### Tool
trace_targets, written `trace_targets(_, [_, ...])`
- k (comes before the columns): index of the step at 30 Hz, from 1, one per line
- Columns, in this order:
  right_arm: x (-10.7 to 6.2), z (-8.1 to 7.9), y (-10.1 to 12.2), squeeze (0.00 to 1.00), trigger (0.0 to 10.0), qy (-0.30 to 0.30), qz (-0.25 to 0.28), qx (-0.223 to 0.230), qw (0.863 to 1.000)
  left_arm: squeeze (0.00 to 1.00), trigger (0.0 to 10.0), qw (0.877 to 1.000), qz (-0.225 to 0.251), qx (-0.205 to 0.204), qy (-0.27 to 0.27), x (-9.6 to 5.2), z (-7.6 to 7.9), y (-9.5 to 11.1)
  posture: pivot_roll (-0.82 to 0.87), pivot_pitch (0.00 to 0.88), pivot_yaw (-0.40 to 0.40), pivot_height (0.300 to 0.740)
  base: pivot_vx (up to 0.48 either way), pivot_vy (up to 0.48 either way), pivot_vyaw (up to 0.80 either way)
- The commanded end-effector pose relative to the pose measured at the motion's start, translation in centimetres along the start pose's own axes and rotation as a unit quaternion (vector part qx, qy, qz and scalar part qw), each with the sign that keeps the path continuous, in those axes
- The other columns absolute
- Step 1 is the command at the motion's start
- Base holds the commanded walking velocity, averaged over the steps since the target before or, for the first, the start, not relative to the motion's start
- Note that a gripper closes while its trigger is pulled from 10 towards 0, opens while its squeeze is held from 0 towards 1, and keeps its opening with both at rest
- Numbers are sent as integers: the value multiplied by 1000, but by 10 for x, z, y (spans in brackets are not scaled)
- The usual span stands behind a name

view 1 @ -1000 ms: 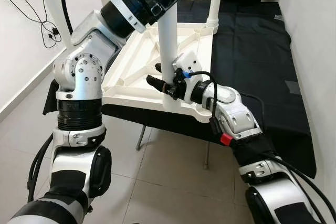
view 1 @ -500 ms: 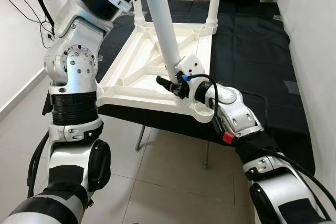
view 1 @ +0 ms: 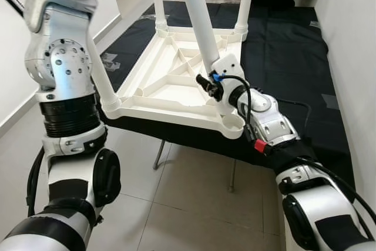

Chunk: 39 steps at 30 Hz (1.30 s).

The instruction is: Building children table

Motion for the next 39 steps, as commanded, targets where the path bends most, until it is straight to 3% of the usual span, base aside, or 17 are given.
trace_targets(1, [-1, 9, -3, 0, 0, -26, -4, 9, 1000, 0, 10000, 998, 28, 45, 37, -1, -12, 20, 31, 91, 19, 740, 0, 0, 0])
trace_targets(8, [-2, 27, 8, 0, 0, -62, 24, 27, 997, 0, 10000, 989, 22, 80, 125, -14, -39, 30, 23, 94, 16, 740, 0, 0, 0])
trace_targets(14, [-7, 67, 30, 0, 0, -107, 71, 45, 991, 0, 10000, 941, -112, 155, 279, -51, -87, 16, 30, 118, 3, 740, 0, 0, 0])
trace_targets(15, [-9, 77, 36, 0, 0, -115, 85, 54, 988, 0, 10000, 916, -174, 181, 314, -80, -101, 34, 30, 123, 1, 740, 0, 0, 0])
trace_targets(16, [-9, 77, 36, 0, 0, -115, 85, 54, 988, 0, 10000, 916, -174, 181, 314, -80, -101, 34, 30, 123, 1, 740, 0, 0, 0])
trace_targets(17, [-10, 84, 41, 0, 0, -120, 98, 60, 986, 0, 10000, 900, -211, 177, 339, -108, -107, 43, 28, 128, 1, 740, 0, 0, 0])
trace_targets(19, [-10, 84, 41, 0, 0, -120, 98, 60, 986, 0, 10000, 900, -211, 177, 339, -108, -107, 43, 28, 128, 1, 740, 0, 0, 0])
trace_targets(20, [-11, 89, 50, 0, 0, -99, 120, 72, 985, 0, 10000, 874, -301, 157, 348, -151, -97, 17, 21, 148, -2, 740, 0, 0, 0])
trace_targets(22, [-11, 89, 50, 0, 0, -99, 120, 72, 985, 0, 10000, 874, -301, 157, 348, -151, -97, 17, 21, 148, -2, 740, 0, 0, 0])
trace_targets(24, [-15, 92, 58, 0, 1294, -23, 150, 74, 986, 0, 10000, 840, -430, 55, 324, -222, -39, -50, 17, 181, -9, 740, 0, 0, 0])
trace_targets(25, [-15, 92, 58, 0, 1294, -23, 150, 74, 986, 0, 10000, 840, -430, 55, 324, -222, -39, -50, 17, 181, -9, 740, 0, 0, 0])
trace_targets(26, [-19, 96, 56, 0, 2392, 5, 150, 63, 987, 0, 10000, 829, -474, 0, 297, -244, 0, -74, 22, 196, -16, 740, 0, 0, 0])
trace_targets(27, [-19, 96, 56, 0, 2392, 5, 150, 63, 987, 0, 10000, 829, -474, 0, 297, -244, 0, -74, 22, 196, -16, 740, 0, 0, 0])
trace_targets(28, [-23, 97, 53, 0, 9333, 37, 151, 54, 986, 0, 10000, 820, -493, -57, 285, -258, 34, -86, 23, 208, -20, 740, 0, 0, 0])
trace_targets(29, [-26, 96, 50, 0, 10000, 66, 151, 45, 985, 0, 10000, 812, -505, -100, 273, -268, 61, -93, 22, 213, -20, 740, 0, 0, 0])
trace_targets(35, [-36, 83, 53, 0, 10000, 182, 182, 36, 966, 0, 10000, 782, -538, -188, 252, -284, 125, -94, 18, 240, -21, 740, 0, 0, 0])
trace_targets(39, [-38, 60, 53, 0, 10000, 273, 189, 34, 943, 0, 10000, 764, -560, -167, 272, -299, 147, -89, 13, 255, -22, 740, 0, 0, 0])
Point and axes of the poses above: a point about 5 cm out from each wrist's last joint towards the gripper, its own x axis pointing out of the wrist towards the gripper, its own y axis along the axis of the wrist's last joint, z = x × y, the point moved 2 cm from there along x, pointing out of the wrist towards the gripper, and after that the axes turned 14 degrees about -x, right-handed, at the moved point
